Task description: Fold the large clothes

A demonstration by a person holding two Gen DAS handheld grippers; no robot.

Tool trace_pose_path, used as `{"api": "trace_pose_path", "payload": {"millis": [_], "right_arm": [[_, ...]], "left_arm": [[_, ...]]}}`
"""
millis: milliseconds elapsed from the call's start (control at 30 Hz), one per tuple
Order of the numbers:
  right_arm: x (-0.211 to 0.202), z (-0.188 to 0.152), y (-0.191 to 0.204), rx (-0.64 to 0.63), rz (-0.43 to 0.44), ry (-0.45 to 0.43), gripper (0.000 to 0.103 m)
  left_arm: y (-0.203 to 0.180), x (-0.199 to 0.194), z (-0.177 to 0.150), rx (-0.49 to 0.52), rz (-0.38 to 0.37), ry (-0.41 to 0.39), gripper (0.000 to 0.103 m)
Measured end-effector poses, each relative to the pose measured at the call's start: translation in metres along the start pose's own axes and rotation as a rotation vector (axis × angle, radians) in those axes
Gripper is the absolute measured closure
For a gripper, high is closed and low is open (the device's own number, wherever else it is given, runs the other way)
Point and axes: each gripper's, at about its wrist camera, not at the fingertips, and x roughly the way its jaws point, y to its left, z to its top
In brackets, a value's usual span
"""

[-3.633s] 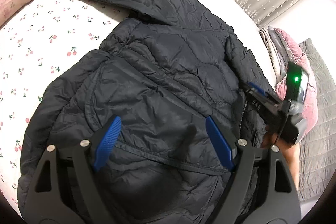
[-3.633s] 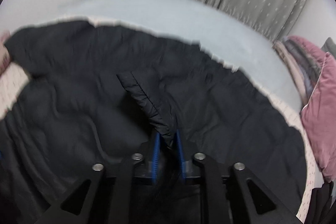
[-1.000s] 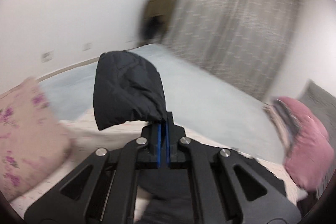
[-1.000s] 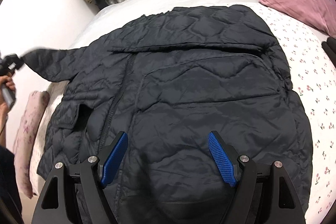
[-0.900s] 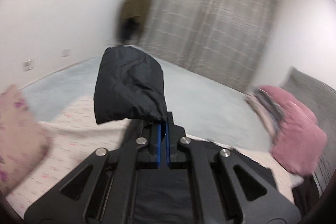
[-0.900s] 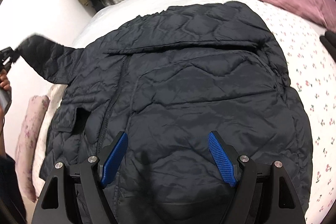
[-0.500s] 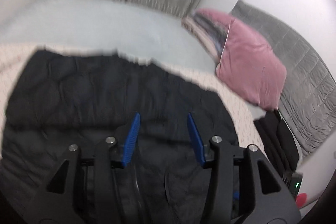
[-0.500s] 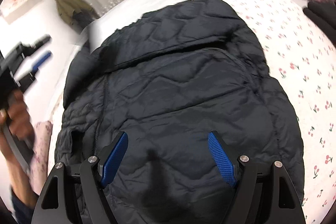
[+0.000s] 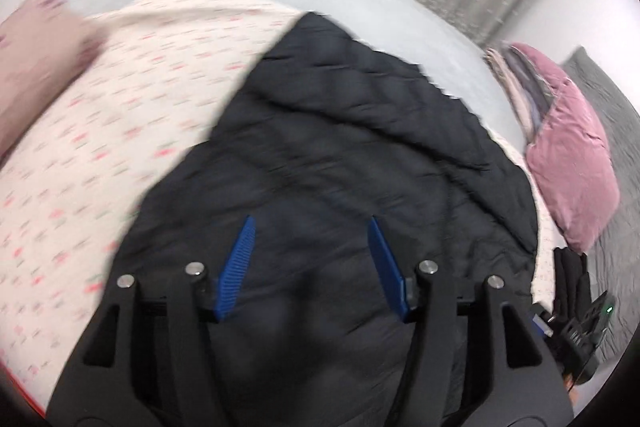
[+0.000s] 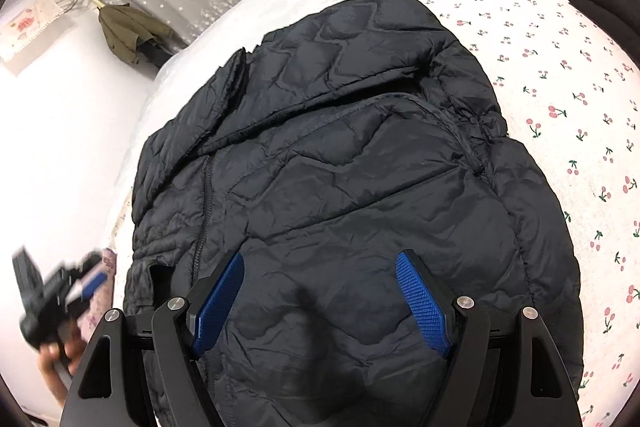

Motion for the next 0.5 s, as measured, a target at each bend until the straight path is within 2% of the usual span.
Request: {"api": "trace_pose_path", "payload": {"millis": [133,267,500], "right_arm": [[-0.014,-0.003,0.001,-0.023,-0.007,-0.035,0.023],[-0.033,-0.009,-0.003,-0.033,-0.025,-0.086,0.023],[-0.069,-0.04,-0.035,0.04,-0.028,-0.136,0.023]], "left_arm": [[0.043,-0.015,-0.026,-0.004,0.033,0.055,0.042],[0.082,-0.031,-0.05,-0.061,0.056,0.063,0.042],[0.124,-0.035,-0.08,-0.126,0.063,0.116,0.042]]}}
